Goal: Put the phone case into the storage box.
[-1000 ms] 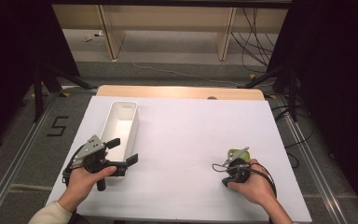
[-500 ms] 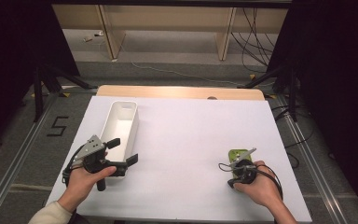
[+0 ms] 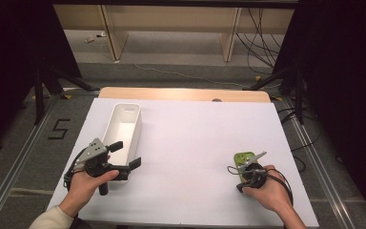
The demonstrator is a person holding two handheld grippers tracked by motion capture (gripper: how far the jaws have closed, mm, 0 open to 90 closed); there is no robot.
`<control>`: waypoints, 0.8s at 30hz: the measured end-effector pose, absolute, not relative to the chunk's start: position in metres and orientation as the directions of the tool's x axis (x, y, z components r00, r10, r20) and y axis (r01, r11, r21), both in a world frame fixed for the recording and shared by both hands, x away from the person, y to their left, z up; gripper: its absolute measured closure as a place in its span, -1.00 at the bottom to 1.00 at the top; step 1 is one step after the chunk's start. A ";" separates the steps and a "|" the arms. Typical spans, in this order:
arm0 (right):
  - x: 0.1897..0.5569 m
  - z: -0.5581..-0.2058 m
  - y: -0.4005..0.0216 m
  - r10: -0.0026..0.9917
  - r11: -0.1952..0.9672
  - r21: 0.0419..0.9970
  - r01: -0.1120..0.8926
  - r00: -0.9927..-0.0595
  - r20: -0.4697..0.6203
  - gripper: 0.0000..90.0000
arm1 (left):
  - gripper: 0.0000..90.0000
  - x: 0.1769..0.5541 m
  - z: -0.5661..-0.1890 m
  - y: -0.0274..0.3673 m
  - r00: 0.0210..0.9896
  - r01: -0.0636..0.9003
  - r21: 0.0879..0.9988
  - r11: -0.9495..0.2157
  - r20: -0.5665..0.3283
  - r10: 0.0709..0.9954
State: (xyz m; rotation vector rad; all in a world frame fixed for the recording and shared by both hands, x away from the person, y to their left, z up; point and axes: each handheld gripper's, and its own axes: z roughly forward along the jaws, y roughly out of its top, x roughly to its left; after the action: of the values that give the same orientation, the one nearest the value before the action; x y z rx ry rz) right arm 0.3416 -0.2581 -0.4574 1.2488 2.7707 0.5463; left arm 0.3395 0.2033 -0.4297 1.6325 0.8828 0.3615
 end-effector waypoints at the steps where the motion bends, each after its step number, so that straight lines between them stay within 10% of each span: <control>1: 0.342 -0.458 -0.259 0.737 0.608 0.341 0.717 -0.669 0.096 1.00 | -0.96 0.339 -0.430 0.203 0.666 0.348 0.937 -0.028 -0.225 0.712; 13: 0.340 -0.457 -0.261 0.747 0.600 0.339 0.725 -0.659 0.086 0.98 | -0.96 0.340 -0.429 0.204 0.666 0.346 0.938 -0.029 -0.224 0.711; 24: 0.341 -0.428 -0.271 0.808 0.484 0.481 0.731 -0.584 0.074 0.45 | -0.96 0.340 -0.429 0.203 0.670 0.345 0.938 -0.031 -0.223 0.708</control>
State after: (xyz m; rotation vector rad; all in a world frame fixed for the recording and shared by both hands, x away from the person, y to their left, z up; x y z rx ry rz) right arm 0.3409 -0.2710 -0.4275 1.3406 2.5629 0.7110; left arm 0.3397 0.2034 -0.4294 1.6348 0.8760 0.3615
